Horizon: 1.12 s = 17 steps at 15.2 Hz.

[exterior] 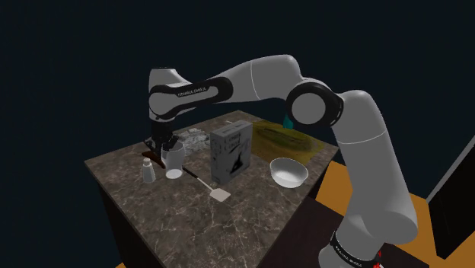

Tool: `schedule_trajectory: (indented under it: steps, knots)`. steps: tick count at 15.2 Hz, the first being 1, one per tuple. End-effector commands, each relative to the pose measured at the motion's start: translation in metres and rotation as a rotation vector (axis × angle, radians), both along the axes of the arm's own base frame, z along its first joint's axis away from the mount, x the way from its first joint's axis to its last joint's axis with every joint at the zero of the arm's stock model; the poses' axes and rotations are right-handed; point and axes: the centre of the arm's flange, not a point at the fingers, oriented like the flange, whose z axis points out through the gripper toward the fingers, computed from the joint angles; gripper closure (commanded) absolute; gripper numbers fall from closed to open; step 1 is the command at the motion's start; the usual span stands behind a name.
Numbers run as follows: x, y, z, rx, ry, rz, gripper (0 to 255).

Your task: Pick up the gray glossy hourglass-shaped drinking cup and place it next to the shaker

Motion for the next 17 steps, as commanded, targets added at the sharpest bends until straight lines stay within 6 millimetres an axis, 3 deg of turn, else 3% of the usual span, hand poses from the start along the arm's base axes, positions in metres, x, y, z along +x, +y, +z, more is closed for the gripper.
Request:
schedule_trajectory:
  steps: [1,3,11,12,17]
  knots:
    - [0.000,0.000,-0.010,0.000,-0.001,0.000,255]
    - [0.000,0.000,-0.025,0.000,-0.001,0.000,255]
    - [0.000,0.000,-0.025,0.000,-0.001,0.000,255]
    - [0.000,0.000,-0.025,0.000,-0.001,0.000,0]
    - [0.000,0.000,-0.025,0.000,-0.001,0.000,0]
